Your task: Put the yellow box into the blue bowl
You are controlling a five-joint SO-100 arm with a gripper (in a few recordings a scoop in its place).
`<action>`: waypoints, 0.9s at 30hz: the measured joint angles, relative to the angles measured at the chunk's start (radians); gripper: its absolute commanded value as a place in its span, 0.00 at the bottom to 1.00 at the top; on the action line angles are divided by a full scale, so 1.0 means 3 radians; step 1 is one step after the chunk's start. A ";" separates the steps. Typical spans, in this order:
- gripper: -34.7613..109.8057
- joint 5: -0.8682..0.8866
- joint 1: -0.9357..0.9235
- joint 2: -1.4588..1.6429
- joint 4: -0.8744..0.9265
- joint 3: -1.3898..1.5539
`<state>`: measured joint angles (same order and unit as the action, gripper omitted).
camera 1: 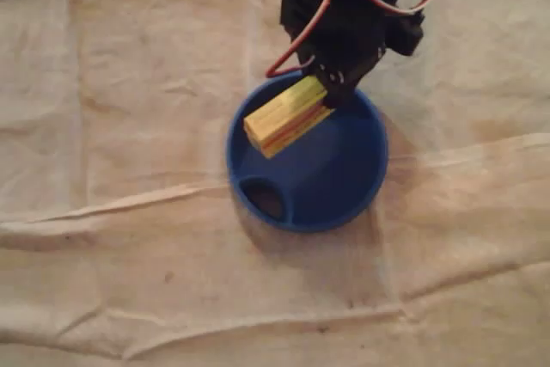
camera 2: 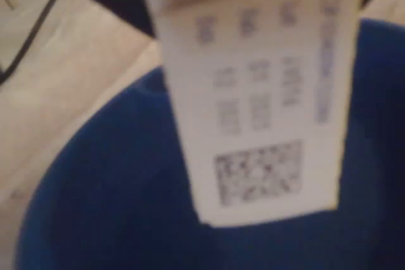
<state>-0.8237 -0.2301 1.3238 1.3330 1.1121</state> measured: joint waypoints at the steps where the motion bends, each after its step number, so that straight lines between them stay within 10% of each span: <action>1: 0.35 0.0010 0.0000 0.0000 0.0000 -0.0066; 27: 0.25 0.0041 -0.0005 0.0286 0.0363 -0.0409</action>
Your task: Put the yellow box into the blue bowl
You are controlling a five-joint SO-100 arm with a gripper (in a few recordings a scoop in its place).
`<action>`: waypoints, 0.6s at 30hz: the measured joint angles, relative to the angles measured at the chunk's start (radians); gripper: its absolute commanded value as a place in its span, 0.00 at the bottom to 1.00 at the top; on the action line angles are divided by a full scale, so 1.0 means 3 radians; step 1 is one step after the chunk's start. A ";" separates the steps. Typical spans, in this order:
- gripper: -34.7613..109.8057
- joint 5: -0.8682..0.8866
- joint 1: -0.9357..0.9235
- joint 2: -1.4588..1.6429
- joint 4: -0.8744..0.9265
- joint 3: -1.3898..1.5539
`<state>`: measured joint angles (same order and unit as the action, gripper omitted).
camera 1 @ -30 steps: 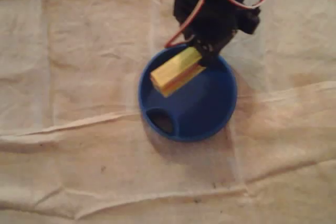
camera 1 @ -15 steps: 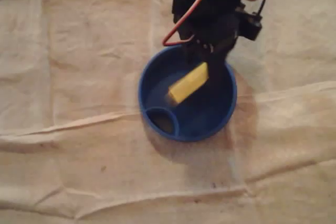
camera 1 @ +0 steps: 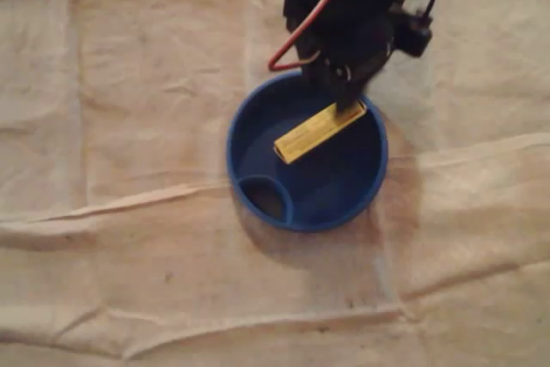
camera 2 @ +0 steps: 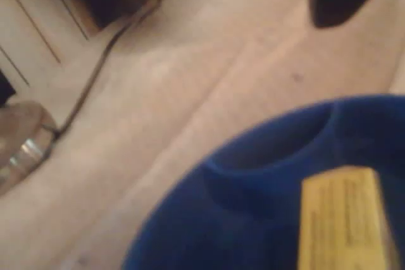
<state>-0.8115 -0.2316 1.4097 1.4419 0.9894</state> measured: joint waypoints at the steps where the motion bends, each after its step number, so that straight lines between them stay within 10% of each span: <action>1: 0.24 0.0046 0.0000 0.0087 0.0031 0.0000; 18: 0.24 0.1324 0.0583 0.2214 0.1043 -0.0005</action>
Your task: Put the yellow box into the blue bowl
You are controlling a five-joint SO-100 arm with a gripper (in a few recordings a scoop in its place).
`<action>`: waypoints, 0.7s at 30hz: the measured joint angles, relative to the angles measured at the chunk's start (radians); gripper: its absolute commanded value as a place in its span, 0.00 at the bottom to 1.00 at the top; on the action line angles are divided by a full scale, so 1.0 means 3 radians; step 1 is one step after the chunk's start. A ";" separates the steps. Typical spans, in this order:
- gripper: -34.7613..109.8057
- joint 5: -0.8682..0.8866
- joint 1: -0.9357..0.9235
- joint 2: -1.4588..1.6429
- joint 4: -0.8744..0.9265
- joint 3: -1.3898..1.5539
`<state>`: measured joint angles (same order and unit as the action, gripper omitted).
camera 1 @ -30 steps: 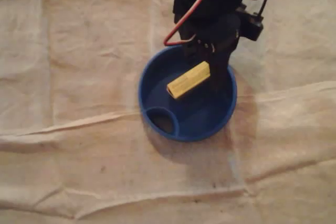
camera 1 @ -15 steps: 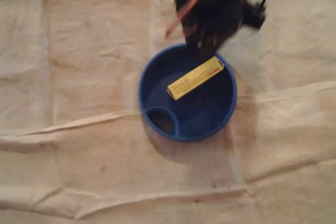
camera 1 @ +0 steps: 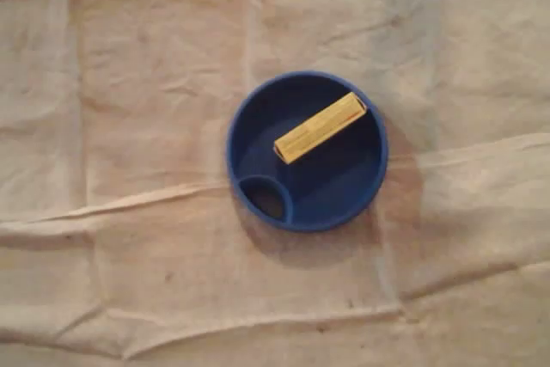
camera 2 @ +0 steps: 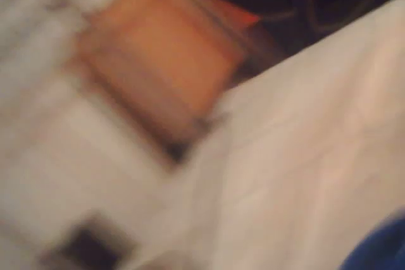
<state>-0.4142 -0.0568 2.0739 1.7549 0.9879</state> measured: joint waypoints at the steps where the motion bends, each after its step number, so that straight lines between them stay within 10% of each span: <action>1: 0.24 0.0087 0.0072 0.0112 0.0000 0.0000; 21: 0.24 0.0987 0.0573 0.2362 0.0005 0.0915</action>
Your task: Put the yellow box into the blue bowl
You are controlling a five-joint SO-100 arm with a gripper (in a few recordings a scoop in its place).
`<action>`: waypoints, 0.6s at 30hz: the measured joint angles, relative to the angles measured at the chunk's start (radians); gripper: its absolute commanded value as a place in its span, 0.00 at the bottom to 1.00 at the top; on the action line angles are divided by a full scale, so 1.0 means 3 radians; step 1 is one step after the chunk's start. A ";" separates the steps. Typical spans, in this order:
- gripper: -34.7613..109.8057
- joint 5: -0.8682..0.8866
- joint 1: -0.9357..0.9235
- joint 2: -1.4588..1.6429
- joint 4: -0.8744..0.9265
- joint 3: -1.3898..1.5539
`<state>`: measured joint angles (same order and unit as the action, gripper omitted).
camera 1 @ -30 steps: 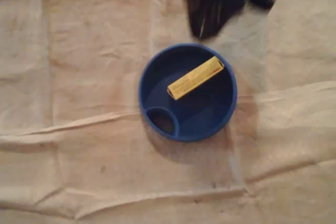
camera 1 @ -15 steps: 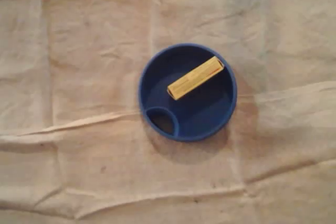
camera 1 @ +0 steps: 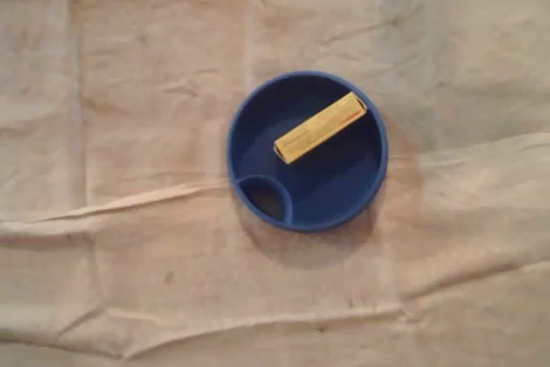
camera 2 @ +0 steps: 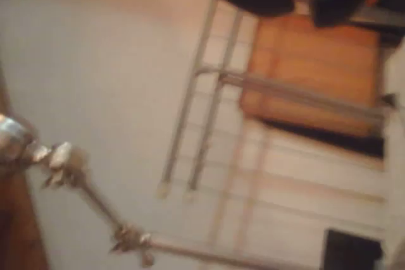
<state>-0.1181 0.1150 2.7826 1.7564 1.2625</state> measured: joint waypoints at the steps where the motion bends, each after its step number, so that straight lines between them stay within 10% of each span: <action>1: 0.24 0.0000 -0.0010 0.0138 0.0000 0.0123; 18: 0.24 0.0000 0.0010 0.1314 0.0000 0.1462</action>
<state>-0.1181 0.1181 3.1769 1.7564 1.7012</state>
